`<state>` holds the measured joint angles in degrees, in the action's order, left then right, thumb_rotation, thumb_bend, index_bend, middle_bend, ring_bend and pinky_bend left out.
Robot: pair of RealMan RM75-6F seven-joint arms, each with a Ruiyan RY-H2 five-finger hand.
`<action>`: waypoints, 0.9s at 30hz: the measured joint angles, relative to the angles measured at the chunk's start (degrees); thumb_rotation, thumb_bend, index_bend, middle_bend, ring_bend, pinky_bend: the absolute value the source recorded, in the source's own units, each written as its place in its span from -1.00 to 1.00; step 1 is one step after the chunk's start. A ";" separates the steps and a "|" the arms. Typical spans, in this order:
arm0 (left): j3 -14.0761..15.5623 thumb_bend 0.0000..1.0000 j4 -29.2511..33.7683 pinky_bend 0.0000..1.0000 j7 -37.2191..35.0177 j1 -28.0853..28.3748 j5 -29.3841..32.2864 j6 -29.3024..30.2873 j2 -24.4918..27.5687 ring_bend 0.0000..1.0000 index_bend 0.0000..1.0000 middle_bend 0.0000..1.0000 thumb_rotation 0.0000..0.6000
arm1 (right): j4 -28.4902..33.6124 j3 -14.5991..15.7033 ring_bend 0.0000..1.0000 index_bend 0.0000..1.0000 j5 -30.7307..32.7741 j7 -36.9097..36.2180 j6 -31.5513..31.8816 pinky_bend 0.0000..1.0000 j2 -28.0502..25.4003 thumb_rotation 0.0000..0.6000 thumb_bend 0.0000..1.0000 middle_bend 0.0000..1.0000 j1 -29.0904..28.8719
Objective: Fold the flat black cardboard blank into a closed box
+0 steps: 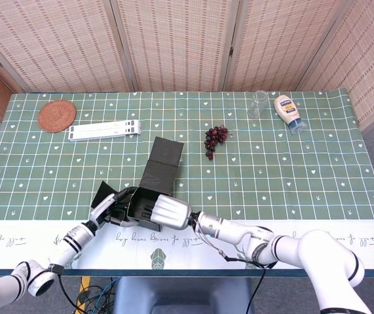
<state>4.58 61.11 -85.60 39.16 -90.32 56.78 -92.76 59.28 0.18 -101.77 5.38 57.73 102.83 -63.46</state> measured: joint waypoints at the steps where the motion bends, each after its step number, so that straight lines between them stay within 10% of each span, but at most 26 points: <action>1: -0.16 -0.77 0.26 0.43 0.53 -0.05 0.21 -0.06 0.05 0.22 -0.70 -0.67 1.00 | 0.39 -0.07 0.52 -0.62 0.20 0.34 0.01 1.00 -0.25 1.00 -0.48 -0.48 0.21; 17: -1.44 -0.77 3.65 0.42 5.38 -0.77 1.88 -1.70 1.18 0.21 -0.64 -0.67 1.00 | 3.78 -0.83 0.48 -0.73 2.06 2.20 -0.18 1.00 -2.41 1.00 -0.53 -0.44 2.18; 27: -1.78 -0.77 3.76 0.42 5.56 -1.19 1.96 -1.89 1.01 0.23 -0.59 -0.67 1.00 | 4.30 0.63 0.58 0.17 1.51 1.71 -4.26 1.00 -2.38 1.00 -0.37 0.16 0.98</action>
<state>2.80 64.87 -80.04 37.98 -88.37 54.89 -91.74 63.58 0.81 -100.26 7.09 53.47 100.46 -62.48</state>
